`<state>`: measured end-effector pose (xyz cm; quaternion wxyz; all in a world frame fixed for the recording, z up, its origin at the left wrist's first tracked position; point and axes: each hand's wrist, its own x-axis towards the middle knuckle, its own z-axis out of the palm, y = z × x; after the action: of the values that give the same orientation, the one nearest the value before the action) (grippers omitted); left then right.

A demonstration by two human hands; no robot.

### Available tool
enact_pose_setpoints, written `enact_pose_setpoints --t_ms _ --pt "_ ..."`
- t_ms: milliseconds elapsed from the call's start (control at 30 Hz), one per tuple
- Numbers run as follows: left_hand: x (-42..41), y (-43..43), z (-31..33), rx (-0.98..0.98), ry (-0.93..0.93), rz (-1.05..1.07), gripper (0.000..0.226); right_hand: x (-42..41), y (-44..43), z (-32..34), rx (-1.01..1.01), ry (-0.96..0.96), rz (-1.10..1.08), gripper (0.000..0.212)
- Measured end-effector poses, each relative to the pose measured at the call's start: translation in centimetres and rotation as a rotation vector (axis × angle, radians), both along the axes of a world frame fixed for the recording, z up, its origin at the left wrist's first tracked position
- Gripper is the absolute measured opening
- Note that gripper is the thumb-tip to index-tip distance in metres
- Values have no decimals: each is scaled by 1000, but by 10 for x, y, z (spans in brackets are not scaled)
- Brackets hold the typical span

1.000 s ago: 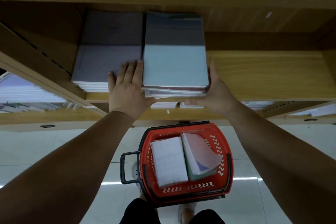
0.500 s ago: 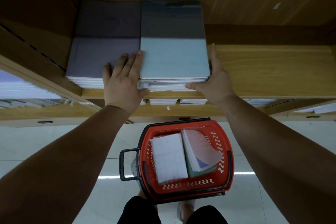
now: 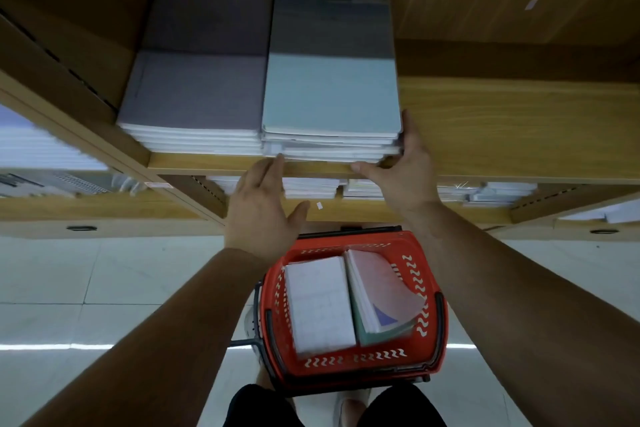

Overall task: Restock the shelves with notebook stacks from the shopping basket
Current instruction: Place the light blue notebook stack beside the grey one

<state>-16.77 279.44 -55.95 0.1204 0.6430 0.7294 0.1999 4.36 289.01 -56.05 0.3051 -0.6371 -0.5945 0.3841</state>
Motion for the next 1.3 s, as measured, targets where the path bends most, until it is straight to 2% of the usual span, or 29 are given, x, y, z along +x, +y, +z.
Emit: enact_pose_setpoints --t_ms 133,267,433,500,567,633,900,1000,1067,1167,1300 --pt "6 -7 -10 -9 -40 19 89 1 5 -4 114 -68 22 90" --pt "5 -8 -19 -34 -114 73 104 4 9 -9 195 -144 38 79" --pt "15 -4 -29 -22 -155 50 103 3 8 -15 194 -91 90 55" --pt "17 -2 -35 3 -173 50 101 1 13 -11 120 -4 96 62" --pt "15 0 -41 58 -184 60 96 -2 21 -7 58 119 96 82" --pt "12 3 -46 124 -160 44 92 -4 27 -8 53 167 109 92" --pt "3 1 -40 59 -126 -9 87 6 35 -5 -4 231 212 88" --pt "-2 -3 -30 269 -31 11 64 10 26 7 -43 263 238 107" --pt "-4 0 -23 444 91 4 58 4 18 15 -24 326 186 123" --pt "-6 21 -4 540 282 -11 66 -8 13 25 61 379 122 123" --pt "-15 54 3 284 394 -50 98 -25 14 17 154 332 95 107"
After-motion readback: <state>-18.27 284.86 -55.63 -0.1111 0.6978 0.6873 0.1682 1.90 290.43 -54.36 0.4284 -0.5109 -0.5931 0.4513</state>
